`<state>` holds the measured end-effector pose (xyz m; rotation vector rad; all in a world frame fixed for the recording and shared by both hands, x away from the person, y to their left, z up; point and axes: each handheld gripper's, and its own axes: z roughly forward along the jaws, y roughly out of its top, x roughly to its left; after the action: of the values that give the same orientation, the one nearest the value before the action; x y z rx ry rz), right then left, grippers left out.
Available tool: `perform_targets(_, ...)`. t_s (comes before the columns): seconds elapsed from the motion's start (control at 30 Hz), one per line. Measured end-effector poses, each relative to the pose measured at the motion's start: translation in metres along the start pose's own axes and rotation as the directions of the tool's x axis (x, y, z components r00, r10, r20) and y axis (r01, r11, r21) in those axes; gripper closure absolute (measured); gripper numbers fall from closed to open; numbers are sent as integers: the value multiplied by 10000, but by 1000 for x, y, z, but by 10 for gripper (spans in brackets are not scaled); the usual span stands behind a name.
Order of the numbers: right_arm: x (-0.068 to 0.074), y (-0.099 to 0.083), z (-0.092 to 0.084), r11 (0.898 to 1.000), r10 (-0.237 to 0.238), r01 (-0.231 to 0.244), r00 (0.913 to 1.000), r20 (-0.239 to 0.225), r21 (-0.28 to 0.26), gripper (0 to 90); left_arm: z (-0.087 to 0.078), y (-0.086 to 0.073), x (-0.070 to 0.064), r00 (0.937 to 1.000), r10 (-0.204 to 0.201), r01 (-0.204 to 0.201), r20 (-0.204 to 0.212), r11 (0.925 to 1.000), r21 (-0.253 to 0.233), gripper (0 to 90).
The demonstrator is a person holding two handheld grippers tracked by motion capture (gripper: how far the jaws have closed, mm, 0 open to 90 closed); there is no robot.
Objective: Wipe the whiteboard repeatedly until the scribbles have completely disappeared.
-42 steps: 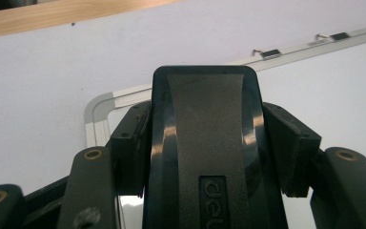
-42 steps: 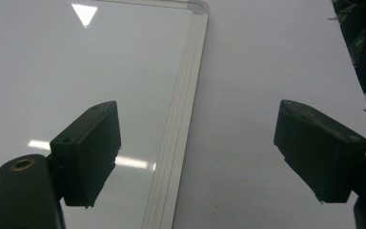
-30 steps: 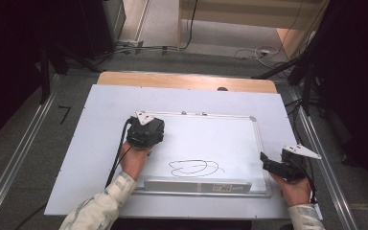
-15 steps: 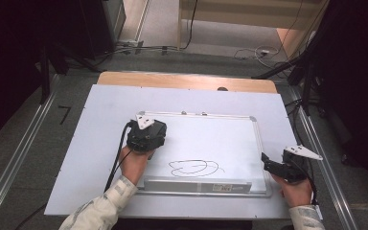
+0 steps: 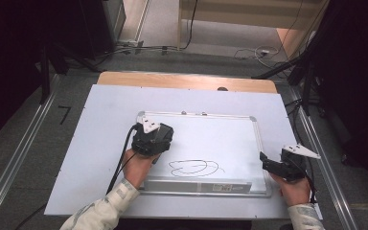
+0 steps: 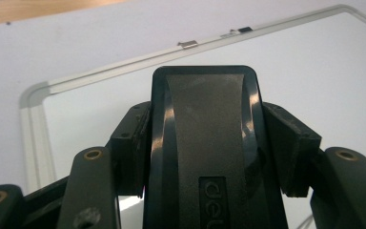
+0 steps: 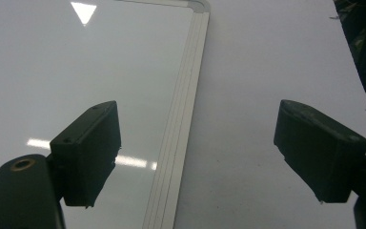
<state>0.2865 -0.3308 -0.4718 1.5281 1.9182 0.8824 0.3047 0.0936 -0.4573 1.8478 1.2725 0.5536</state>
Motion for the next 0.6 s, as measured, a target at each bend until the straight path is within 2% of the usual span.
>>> perform_targets(0.23,0,0,0,10000,-8,8,10000,10,4,146,3,-1,-8,9997,-158,155,179,9998,151,411)
perform_targets(0.4,0,0,0,10000,-12,12,10000,11,4,146,7,-4,-14,9994,-27,13,332,9992,411,411)
perform_targets(0.6,0,0,0,10000,-13,13,10000,10,-7,146,8,-4,-20,9986,-74,52,523,9991,409,411)
